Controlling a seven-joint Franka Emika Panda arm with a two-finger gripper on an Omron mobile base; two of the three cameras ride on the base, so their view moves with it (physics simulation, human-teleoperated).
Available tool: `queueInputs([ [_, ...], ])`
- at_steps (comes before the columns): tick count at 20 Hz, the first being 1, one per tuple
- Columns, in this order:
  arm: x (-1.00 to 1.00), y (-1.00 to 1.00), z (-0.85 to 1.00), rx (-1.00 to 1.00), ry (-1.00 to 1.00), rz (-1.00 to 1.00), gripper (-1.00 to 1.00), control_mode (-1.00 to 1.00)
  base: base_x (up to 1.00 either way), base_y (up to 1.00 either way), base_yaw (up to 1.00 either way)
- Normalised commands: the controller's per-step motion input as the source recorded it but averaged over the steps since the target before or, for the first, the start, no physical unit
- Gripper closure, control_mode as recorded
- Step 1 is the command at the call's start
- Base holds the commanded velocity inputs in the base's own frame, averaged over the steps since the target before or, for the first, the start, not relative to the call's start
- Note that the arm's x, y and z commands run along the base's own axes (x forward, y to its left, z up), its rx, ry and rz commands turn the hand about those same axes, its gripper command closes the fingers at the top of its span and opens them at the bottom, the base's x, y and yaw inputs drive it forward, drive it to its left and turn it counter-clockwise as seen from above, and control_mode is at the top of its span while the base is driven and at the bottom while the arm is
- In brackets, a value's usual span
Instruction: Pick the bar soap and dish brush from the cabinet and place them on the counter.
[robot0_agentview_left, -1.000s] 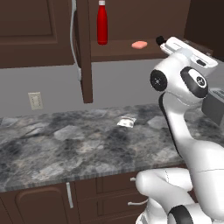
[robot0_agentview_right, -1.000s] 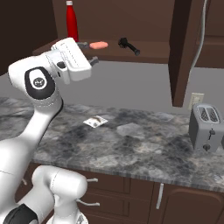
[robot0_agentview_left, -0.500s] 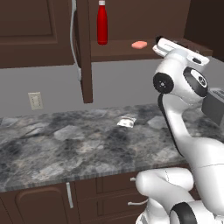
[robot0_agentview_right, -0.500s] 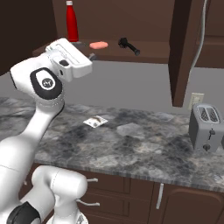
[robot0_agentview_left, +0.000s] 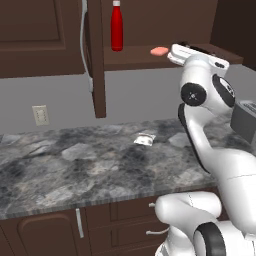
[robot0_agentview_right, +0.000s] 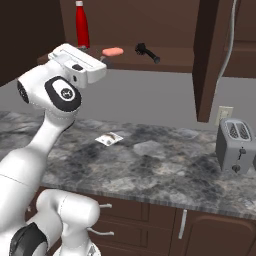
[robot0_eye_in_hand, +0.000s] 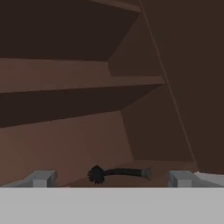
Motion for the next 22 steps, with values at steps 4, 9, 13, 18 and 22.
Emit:
queueInputs([
  [4,0.26,0.20,0.00,-0.05,0.00,0.12,-1.00,-1.00,0.00,0.00,0.00],
  [9,0.27,0.18,-0.03,-0.03,0.01,0.05,-1.00,-1.00,0.00,0.00,0.00],
  [13,0.02,0.05,-0.03,-0.03,0.12,0.00,-1.00,-1.00,0.00,0.00,0.00],
  [18,0.00,0.00,0.01,-0.04,0.18,-0.02,-1.00,-1.00,0.00,0.00,0.00],
  [22,-0.01,0.00,0.23,0.00,0.09,0.00,-1.00,-1.00,0.00,0.00,0.00],
])
